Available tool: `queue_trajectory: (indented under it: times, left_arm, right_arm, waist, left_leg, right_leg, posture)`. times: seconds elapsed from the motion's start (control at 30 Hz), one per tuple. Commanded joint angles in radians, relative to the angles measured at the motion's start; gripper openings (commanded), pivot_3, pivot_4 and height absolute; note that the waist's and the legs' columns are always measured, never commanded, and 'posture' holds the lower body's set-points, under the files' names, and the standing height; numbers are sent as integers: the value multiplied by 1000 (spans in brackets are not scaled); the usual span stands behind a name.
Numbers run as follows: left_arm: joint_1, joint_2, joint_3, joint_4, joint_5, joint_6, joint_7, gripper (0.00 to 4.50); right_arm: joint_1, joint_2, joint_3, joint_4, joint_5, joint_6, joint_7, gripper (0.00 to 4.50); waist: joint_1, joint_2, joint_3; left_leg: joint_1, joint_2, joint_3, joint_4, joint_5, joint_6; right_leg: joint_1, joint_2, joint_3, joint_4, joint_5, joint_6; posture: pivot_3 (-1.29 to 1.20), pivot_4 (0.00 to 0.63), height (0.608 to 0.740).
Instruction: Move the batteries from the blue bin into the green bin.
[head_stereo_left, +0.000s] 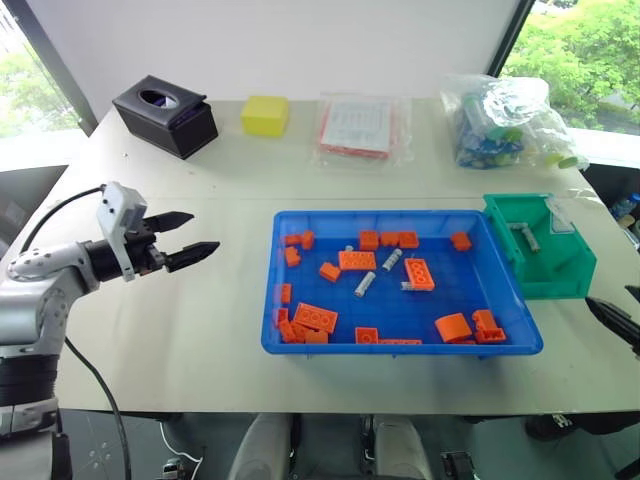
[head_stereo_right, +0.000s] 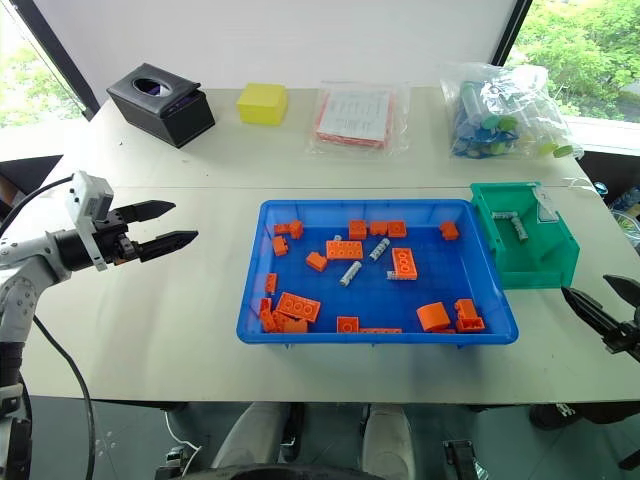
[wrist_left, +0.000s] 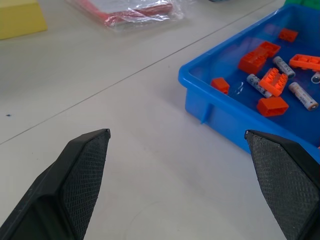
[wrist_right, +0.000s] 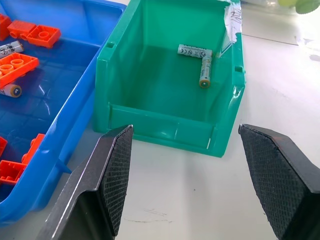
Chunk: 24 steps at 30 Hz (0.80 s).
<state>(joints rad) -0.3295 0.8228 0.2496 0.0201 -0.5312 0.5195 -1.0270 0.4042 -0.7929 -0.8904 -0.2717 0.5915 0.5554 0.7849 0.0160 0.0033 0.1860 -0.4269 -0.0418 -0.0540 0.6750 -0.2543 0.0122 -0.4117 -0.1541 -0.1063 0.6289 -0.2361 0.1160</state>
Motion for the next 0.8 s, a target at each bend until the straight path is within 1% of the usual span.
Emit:
queue_trajectory:
  times: [0.03, 0.5, 0.8]
  left_arm:
    - [-18, 32, 9, -11, -1, -6, -24, 4500]
    - [-39, 29, 2, 7, 7, -6, -23, 4500]
    - [-52, 14, -4, -10, 4, 1, -17, 4500]
  right_arm:
    - [1, 7, -44, -3, 12, -9, -2, 3431]
    - [8, 23, -40, -6, 12, -16, 1, 3431]
    - [-13, -7, -31, 16, 3, -19, 19, 3431]
  waist:
    - [0, 0, 0]
    - [0, 0, 0]
    - [0, 0, 0]
  left_leg:
    - [0, 0, 0, 0, 0, 0]
    - [0, 0, 0, 0, 0, 0]
    - [0, 0, 0, 0, 0, 0]
  right_leg:
    - [0, 0, 0, 0, 0, 0]
    - [0, 0, 0, 0, 0, 0]
    - [0, 0, 0, 0, 0, 0]
  posture:
    - [0, 150, 692]
    - [0, 150, 692]
    - [0, 150, 692]
